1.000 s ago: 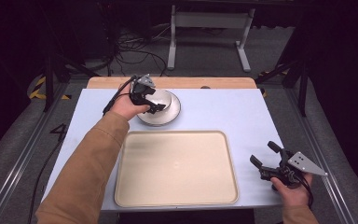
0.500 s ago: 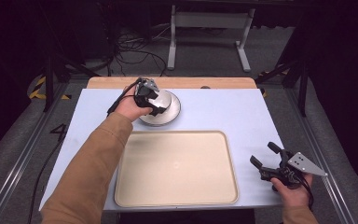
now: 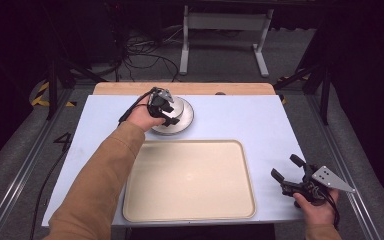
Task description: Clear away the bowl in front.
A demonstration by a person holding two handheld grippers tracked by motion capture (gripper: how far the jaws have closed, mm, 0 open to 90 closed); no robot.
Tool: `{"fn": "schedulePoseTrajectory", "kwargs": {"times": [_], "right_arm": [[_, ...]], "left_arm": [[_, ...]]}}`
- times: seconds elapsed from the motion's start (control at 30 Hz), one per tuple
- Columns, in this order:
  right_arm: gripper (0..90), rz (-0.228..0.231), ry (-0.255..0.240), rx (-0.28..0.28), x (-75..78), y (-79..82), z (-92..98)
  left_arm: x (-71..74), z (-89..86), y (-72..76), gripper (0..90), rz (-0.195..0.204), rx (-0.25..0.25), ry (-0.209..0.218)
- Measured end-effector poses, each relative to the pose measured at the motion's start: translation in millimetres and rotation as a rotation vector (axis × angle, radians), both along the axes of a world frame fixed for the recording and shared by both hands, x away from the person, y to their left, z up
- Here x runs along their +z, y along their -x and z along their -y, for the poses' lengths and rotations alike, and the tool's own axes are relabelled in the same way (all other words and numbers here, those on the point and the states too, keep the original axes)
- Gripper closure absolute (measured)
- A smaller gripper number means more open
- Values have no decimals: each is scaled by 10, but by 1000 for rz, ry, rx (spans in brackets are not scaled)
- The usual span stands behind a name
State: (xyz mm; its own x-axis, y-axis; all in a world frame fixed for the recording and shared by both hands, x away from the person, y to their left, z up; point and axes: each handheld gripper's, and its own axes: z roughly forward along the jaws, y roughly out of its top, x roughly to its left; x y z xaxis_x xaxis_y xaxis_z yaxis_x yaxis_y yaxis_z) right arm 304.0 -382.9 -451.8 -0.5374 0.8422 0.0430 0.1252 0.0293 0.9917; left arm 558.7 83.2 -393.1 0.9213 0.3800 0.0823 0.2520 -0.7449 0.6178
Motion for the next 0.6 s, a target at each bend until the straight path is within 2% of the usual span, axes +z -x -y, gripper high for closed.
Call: {"fn": "schedulePoseTrajectory", "kwargs": {"times": [0.2, 0.3, 0.6], "right_arm": [[81, -1, -2, 3, -2, 5, -6], [82, -1, -3, 6, -1, 0, -18], [82, -2, -5, 9, 1, -7, -29]], "left_arm": [[-49, 31, -11, 490, -14, -1, -27], [-63, 49, -8, 521, -11, 4, -73], [-101, 77, -7, 589, -1, 5, -141]]}}
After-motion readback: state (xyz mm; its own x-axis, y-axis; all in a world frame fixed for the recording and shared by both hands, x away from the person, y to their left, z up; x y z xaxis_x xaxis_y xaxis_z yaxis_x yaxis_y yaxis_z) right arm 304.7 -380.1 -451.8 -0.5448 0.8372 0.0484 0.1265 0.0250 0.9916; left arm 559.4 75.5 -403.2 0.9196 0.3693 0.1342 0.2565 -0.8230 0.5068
